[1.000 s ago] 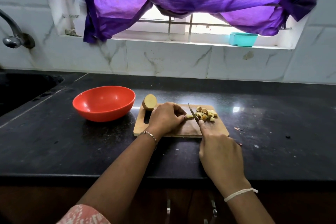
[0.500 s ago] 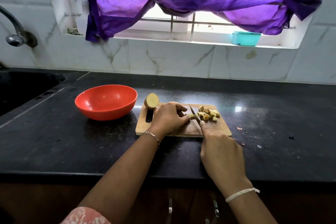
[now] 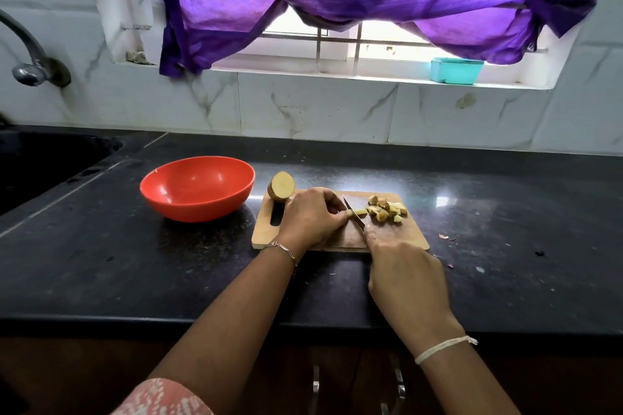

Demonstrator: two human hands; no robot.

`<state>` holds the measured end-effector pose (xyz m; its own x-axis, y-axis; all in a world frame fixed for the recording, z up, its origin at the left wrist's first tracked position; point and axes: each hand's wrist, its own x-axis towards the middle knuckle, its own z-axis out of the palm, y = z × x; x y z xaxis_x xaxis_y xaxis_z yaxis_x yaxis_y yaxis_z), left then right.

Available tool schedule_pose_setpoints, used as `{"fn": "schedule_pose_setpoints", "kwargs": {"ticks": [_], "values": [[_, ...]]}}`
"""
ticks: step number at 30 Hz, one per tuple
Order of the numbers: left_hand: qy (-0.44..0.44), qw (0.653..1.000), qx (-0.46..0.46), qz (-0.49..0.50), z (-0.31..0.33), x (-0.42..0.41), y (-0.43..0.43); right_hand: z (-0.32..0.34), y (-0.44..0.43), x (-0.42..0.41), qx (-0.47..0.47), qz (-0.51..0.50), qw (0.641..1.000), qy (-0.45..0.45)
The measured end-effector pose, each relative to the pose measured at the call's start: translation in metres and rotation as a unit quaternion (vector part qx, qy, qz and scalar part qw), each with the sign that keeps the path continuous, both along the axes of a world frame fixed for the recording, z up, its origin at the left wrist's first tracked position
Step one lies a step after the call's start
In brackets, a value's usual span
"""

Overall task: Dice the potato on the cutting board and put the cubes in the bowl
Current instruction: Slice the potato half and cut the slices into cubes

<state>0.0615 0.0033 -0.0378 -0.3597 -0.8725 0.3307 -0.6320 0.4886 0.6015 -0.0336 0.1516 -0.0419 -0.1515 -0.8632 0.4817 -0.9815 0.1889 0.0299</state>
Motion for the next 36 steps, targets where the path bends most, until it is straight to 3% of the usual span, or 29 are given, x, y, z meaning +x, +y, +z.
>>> {"fn": "schedule_pose_setpoints", "kwargs": {"ticks": [4, 12, 22, 30, 36], "values": [[-0.003, 1.000, 0.004, 0.002, 0.001, 0.001, 0.001, 0.002, -0.002, -0.003, 0.002, 0.007, 1.000, 0.008], [-0.006, 1.000, 0.008, 0.010, 0.001, -0.001, 0.004, -0.006, 0.006, 0.002, -0.032, -0.026, 0.995, -0.091], [-0.002, 1.000, -0.002, 0.013, 0.001, -0.001, 0.006, -0.004, 0.006, 0.000, -0.007, -0.018, 0.999, -0.050], [-0.005, 1.000, -0.004, 0.021, 0.001, -0.001, 0.006, -0.005, 0.007, 0.000, -0.029, -0.013, 0.996, -0.088], [0.099, 0.995, 0.017, 0.031, -0.001, 0.001, -0.003, -0.003, 0.008, -0.004, -0.012, 0.008, 0.997, -0.078]]}}
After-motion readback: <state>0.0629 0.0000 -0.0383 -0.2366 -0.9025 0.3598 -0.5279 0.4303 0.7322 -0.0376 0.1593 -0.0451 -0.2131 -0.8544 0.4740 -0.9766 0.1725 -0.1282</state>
